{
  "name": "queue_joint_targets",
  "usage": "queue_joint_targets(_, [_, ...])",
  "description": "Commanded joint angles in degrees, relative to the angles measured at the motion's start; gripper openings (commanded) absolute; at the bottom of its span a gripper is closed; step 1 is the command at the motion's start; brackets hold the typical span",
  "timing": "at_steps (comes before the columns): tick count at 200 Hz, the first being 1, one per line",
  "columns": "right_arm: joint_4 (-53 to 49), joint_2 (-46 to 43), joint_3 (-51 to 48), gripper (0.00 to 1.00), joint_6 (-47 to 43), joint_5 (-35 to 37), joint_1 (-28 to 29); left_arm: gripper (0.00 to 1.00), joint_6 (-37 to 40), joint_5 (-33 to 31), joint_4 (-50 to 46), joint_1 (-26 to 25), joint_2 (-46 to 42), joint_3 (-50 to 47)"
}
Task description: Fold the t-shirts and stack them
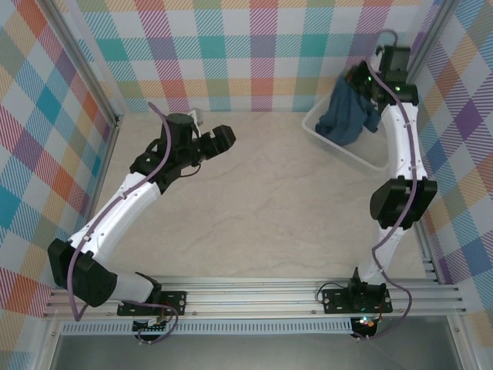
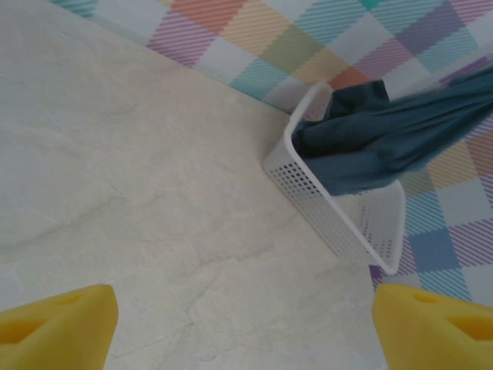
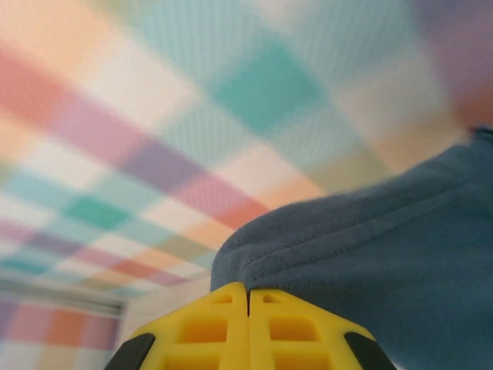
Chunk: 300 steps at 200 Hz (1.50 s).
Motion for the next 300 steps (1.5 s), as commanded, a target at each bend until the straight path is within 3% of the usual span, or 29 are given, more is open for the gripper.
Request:
queue_joint_targets(1, [6.58,-3.53,9.15,0.00,-1.03,-7.20,4.29,0.86,2.25,-8.93,-4.40,-0.83,-3.33,2.57])
queue_joint_targets(38, [10.26,-3.54,18.03,0.00,2.58,-11.52,12.89,0.87,2.70,-26.10,-13.29,-1.23,-7.28,4.50])
queue_joint_targets(73, [9.61,-3.37,17.37,0.00,4.50,-17.14,20.54,0.88,3.95,-33.10,-15.91,-1.21,-11.05,3.80])
queue_joint_targets(91, [7.42,-4.13,10.65,0.00,4.52,-18.08,24.44,0.88,2.99,-35.71,-18.82,-1.15,-11.75,3.94])
queue_joint_targets(121, [11.56,-8.13,-13.80,0.00,6.09,-15.93,29.27,0.88,-0.44,-38.77,-24.36,-1.14,-12.33,3.73])
queue_joint_targets(145, [16.31,-7.56,-27.19,0.00,9.09,-16.44,32.44,0.88,-0.71,-32.62,-22.77,-0.90,-12.39,1.20])
queue_joint_targets(166, [15.36,-4.33,-32.38,0.00,9.18,-17.01,35.52,0.88,-2.17,-26.17,-21.07,-0.79,-11.62,-1.36])
queue_joint_targets(210, [9.42,3.92,-30.42,0.00,6.07,-23.38,41.40,0.85,-7.24,-23.55,-25.16,-0.18,-10.16,-3.64])
queue_joint_targets(228, [6.55,3.74,-30.04,0.34,3.29,-23.24,41.39,0.84,-7.35,-20.55,-25.35,-0.18,-8.99,-4.57])
queue_joint_targets(237, [3.13,2.75,-30.38,0.43,0.96,-20.04,40.81,0.83,-8.00,-19.01,-25.35,-0.18,-8.27,-5.44])
queue_joint_targets(254, [1.91,-2.23,-36.91,0.51,0.10,-11.18,37.66,0.83,-10.28,-15.86,-24.79,-0.18,-6.86,-7.16])
queue_joint_targets(279, [5.91,-11.77,-51.21,0.51,3.09,-2.42,29.32,0.82,-13.33,-9.41,-19.73,-1.08,-4.10,-9.45])
queue_joint_targets(300, [1.55,-14.54,-55.05,0.49,1.44,3.56,23.32,0.82,-14.62,-5.55,-17.10,-4.04,2.23,-8.00])
